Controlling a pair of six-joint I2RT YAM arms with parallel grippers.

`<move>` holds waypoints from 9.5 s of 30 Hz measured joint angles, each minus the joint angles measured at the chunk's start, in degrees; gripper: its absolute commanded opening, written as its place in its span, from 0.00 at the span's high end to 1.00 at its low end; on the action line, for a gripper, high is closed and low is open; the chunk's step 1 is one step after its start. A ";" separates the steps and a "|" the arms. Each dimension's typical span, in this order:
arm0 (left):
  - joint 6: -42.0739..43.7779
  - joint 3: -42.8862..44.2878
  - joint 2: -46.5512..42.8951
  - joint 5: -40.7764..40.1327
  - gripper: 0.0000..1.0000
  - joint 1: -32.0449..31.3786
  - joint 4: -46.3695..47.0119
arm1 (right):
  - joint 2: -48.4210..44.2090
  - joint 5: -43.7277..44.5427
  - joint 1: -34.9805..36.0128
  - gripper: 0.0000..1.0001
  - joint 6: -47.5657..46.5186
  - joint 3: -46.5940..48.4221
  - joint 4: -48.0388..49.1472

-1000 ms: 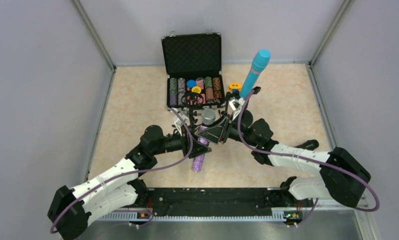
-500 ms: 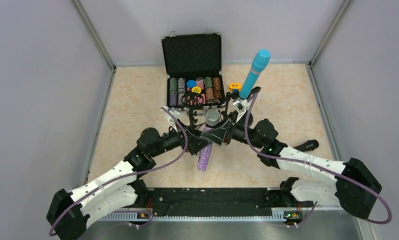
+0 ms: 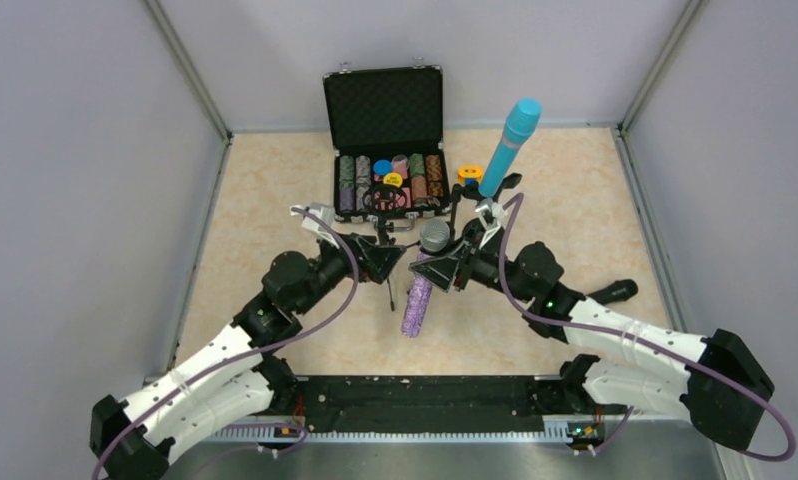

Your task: Attach the microphones to the stand

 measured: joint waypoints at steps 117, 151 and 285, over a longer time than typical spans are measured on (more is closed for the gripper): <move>9.64 15.87 10.97 -33.22 0.01 -14.25 -36.20 | -4.15 4.63 0.00 1.00 -8.87 2.86 -11.85; 9.92 29.79 13.29 -3.10 0.01 15.04 -36.17 | 2.03 3.61 0.00 1.00 -14.16 11.96 -14.38; 14.34 17.00 12.33 -14.29 0.30 -4.07 -39.58 | 6.73 2.84 0.37 0.01 -18.32 15.67 -12.85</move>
